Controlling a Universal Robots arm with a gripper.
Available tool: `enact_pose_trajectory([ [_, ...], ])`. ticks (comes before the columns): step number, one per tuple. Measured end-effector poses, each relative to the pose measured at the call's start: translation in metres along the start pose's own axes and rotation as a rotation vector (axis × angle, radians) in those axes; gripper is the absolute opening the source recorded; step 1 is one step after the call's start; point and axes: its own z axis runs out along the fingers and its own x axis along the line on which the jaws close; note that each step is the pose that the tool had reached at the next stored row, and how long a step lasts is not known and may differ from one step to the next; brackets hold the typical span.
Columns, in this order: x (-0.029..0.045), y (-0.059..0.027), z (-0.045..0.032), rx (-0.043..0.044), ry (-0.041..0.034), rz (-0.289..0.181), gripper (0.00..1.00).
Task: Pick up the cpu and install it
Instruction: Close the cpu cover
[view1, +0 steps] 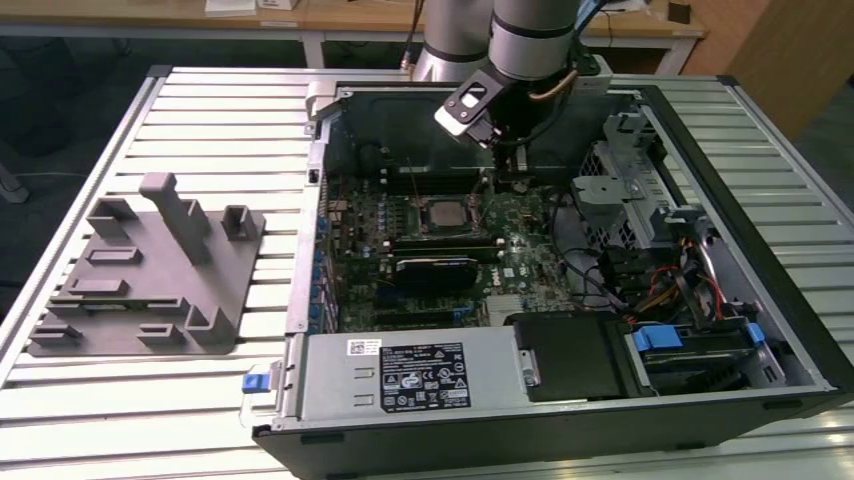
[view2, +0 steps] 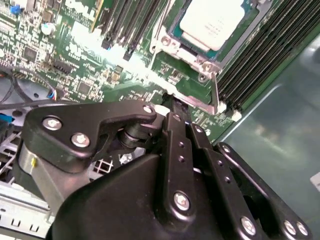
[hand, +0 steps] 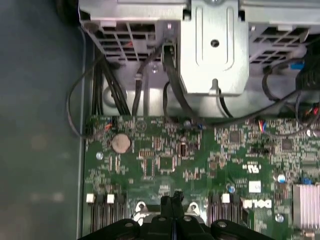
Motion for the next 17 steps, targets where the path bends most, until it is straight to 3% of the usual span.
enact_pose_trajectory([
  [6,0.0001,-0.0001,0.0001,0.0029,0.0001,0.0,0.11],
  [9,0.0,0.0,0.0007,0.0519,0.0002,0.0,0.11],
  [10,0.0,0.0,0.0006,0.0578,0.0,0.0,0.11],
  [17,0.0,0.0001,0.0007,0.0594,0.0002,0.0,0.11],
])
